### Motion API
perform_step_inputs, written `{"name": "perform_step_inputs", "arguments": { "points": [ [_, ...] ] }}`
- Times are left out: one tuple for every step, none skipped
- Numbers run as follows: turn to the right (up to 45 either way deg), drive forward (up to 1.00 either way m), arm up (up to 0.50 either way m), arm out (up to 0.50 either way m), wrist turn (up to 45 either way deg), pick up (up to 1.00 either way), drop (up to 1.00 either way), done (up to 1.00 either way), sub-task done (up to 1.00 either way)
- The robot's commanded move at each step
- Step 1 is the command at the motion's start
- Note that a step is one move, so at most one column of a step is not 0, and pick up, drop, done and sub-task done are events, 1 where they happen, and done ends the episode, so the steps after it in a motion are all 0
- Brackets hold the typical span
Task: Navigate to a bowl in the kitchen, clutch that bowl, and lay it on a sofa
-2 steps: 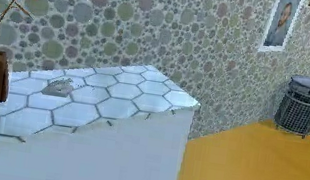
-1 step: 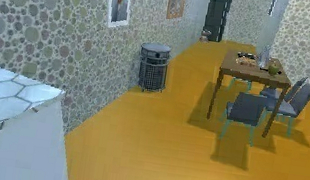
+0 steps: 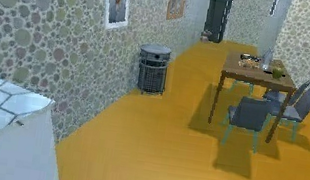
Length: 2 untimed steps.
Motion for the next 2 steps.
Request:
{"name": "perform_step_inputs", "arguments": {
  "points": [
    [45.0, 0.00, 0.00, 0.00, 0.0, 0.00, 0.00, 0.00, 0.00],
    [45.0, 0.00, 0.00, 0.00, 0.0, 0.00, 0.00, 0.00, 0.00]
  ]
}}
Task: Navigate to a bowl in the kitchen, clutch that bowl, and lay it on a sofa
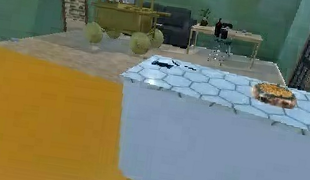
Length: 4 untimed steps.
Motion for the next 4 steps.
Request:
{"name": "perform_step_inputs", "arguments": {
  "points": [
    [45.0, 0.00, 0.00, 0.00, 0.0, 0.00, 0.00, 0.00, 0.00],
    [0.0, 0.00, 0.50, 0.00, 0.0, 0.00, 0.00, 0.00, 0.00],
    [0.0, 0.00, 0.38, 0.00, 0.0, 0.00, 0.00, 0.00, 0.00],
    [0.0, 0.00, 0.00, 0.50, 0.0, 0.00, 0.00, 0.00, 0.00]
  ]
}}
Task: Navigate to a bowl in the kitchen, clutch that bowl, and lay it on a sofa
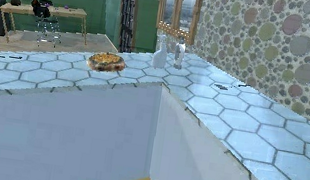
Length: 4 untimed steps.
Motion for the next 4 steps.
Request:
{"name": "perform_step_inputs", "arguments": {
  "points": [
    [0.0, 0.00, 0.00, 0.00, 45.0, 0.00, 0.00, 0.00, 0.00],
    [0.0, 0.00, 0.00, 0.00, 45.0, 0.00, 0.00, 0.00, 0.00],
    [0.0, 0.00, 0.00, 0.00, 45.0, 0.00, 0.00, 0.00, 0.00],
    [0.0, 0.00, 0.00, 0.00, 45.0, 0.00, 0.00, 0.00, 0.00]
  ]
}}
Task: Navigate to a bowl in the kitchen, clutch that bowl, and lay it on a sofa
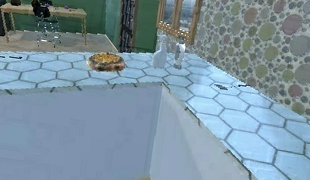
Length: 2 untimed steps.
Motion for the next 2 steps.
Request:
{"name": "perform_step_inputs", "arguments": {
  "points": [
    [0.0, 0.00, 0.00, 0.00, 45.0, 0.00, 0.00, 0.00, 0.00],
    [0.0, 0.00, 0.00, 0.00, 6.0, 0.00, 0.00, 0.00, 0.00]
  ]
}}
